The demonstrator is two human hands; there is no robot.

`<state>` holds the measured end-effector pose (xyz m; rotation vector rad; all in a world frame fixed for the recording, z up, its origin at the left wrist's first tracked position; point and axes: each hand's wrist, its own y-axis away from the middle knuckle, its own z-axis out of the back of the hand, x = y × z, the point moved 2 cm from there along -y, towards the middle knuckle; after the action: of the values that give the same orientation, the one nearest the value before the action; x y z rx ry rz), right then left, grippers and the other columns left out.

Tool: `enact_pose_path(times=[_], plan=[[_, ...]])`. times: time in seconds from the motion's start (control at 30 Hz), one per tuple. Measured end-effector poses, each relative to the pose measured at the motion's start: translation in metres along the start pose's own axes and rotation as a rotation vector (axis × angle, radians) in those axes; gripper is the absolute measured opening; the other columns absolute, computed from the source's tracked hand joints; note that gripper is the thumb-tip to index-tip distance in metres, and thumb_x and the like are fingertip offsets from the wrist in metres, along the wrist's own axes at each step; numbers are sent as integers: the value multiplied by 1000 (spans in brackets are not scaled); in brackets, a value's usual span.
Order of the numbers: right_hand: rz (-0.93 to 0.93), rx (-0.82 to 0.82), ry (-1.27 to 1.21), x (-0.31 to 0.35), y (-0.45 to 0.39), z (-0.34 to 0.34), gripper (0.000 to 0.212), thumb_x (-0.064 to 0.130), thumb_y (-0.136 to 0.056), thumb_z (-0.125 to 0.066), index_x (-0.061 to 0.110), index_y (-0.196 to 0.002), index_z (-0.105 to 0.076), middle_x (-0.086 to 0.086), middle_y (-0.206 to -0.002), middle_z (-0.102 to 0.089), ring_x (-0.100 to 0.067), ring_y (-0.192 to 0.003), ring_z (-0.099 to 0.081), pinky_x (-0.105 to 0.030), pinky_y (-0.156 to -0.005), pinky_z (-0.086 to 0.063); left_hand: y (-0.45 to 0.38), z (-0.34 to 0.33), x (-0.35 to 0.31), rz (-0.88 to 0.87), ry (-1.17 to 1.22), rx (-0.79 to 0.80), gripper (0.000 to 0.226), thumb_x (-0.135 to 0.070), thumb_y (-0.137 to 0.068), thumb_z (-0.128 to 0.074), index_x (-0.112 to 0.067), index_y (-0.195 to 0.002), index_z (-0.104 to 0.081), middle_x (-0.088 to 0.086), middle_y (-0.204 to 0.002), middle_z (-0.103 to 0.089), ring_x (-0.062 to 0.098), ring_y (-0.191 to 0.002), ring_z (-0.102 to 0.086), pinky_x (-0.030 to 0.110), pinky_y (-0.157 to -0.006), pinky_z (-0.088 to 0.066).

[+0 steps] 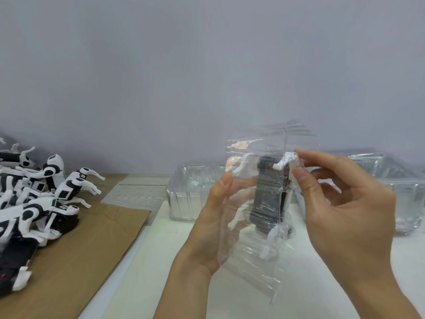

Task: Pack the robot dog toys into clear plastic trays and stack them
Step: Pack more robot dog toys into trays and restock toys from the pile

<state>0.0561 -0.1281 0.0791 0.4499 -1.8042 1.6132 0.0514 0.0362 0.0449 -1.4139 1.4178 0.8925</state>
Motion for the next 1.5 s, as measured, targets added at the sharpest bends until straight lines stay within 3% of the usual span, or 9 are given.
enact_pose_path(times=[0.37, 0.7, 0.87, 1.0, 1.07, 1.13, 1.27, 1.4, 1.5], plan=[[25, 9, 11, 12, -1, -4, 21, 14, -89, -73, 28, -104, -72, 7, -91, -68, -16, -77, -63, -20, -68, -51, 4, 0, -3, 22, 49, -31, 92, -78, -56, -77, -16, -124, -70, 15, -130, -66, 36, -131, -53, 63, -118, -25], [-255, -30, 16, -4, -4, 14, 25, 14, -80, -55, 30, -75, -74, 1, -67, -65, -6, -56, -52, -11, -50, -39, 6, 9, -28, -20, -555, 42, 50, -69, -67, -67, -34, -102, -75, -7, -111, -73, 11, -111, -65, 43, -103, -42], [-516, -178, 46, -22, -5, 28, 26, 12, -69, -49, 22, -58, -71, -12, -56, -58, -18, -51, -46, -29, -50, -36, 13, 15, -35, 98, -790, 16, 64, -76, -46, -72, -52, -106, -70, -22, -121, -64, -2, -122, -54, 23, -96, -44], [-591, -235, -29, -27, -9, 35, 33, 9, -68, -43, 24, -53, -69, 4, -56, -62, -10, -48, -50, -17, -38, -36, 18, 19, -38, 225, -975, 29, 75, -76, -34, -77, -59, -105, -63, -41, -97, -60, -18, -94, -58, 3, -69, -43], [-587, -220, -48, -27, -9, 34, 34, 8, -69, -44, 24, -55, -70, 4, -58, -64, -10, -49, -51, -16, -38, -36, 19, 17, -34, 313, -1135, 67, 78, -76, -36, -80, -58, -108, -59, -35, -117, -51, -7, -113, -49, 15, -93, -42], [-581, -171, -46, -26, -7, 29, 37, 4, -74, -45, 24, -58, -70, 3, -60, -65, -11, -51, -51, -18, -41, -38, 18, 10, -27, 372, -1315, 112, 81, -71, -45, -85, -53, -117, -51, -27, -131, -37, 5, -130, -30, 36, -117, -22], [-538, 39, 42, -23, -2, 15, 45, -4, -83, -48, 28, -65, -72, 5, -67, -69, -7, -54, -57, -24, -52, -44, 12, -10, -13, 366, -1411, 195, 100, -65, -51, -88, -53, -135, -34, -23, -142, -24, 6, -142, -8, 50, -122, 9], [-485, 241, 176, -24, 5, 4, 39, 1, -84, -53, 30, -67, -72, 10, -68, -70, -8, -55, -62, -16, -47, -46, 8, -26, -6, 230, -1238, 257, 93, -69, -58, -82, -63, -133, -29, -32, -141, -28, -3, -134, -18, 41, -121, -13], [-480, 340, 277, -29, 9, 1, 34, 8, -85, -56, 32, -68, -72, 16, -70, -69, -6, -61, -64, -12, -46, -43, 4, -22, -9, 88, -1058, 155, 66, -62, -73, -77, -57, -130, -43, -35, -131, -41, -15, -120, -40, 21, -101, -39]])
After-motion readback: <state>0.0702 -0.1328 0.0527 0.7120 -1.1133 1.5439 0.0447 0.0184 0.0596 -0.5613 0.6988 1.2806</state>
